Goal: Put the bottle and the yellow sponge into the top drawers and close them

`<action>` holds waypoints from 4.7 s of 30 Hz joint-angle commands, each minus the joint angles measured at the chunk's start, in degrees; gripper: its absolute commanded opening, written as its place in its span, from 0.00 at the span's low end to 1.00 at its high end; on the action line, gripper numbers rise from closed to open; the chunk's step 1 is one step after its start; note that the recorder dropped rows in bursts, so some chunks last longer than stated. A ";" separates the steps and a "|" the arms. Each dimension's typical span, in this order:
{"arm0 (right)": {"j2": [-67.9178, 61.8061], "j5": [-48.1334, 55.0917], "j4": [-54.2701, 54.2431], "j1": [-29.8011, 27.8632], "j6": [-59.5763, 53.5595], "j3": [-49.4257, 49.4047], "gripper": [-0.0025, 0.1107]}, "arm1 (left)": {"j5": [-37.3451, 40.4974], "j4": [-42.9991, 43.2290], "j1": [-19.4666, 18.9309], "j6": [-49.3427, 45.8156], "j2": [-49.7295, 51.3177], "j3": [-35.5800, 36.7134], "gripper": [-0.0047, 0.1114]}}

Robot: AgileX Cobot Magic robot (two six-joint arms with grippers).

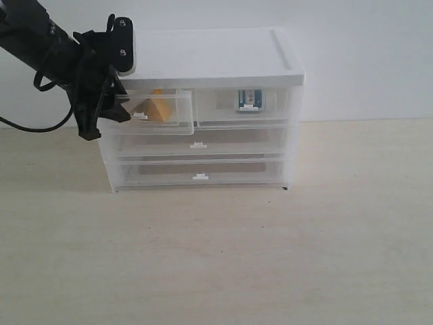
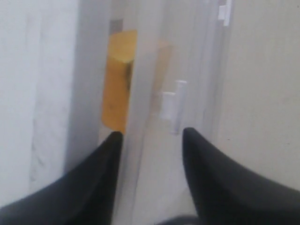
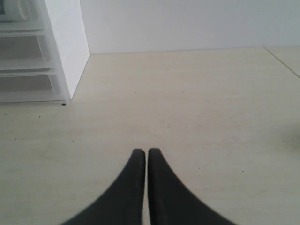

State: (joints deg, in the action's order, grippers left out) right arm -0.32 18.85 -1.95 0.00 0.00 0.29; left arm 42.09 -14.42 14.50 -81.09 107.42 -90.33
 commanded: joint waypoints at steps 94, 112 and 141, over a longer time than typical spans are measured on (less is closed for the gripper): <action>0.32 -0.45 0.11 -0.06 0.00 -0.29 0.02 | -13.11 31.82 -0.61 94.43 -68.95 48.43 0.08; 0.32 -0.45 0.11 -0.06 0.00 -0.29 0.02 | -2.67 27.01 0.69 93.83 -86.99 51.94 0.08; 0.32 -0.45 0.11 -0.06 0.00 -0.29 0.02 | -24.56 15.38 -11.68 83.39 -107.42 85.45 0.08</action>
State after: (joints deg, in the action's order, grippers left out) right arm -0.32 18.85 -1.95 0.00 0.00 0.29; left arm 18.39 2.34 4.29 2.40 1.20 -6.75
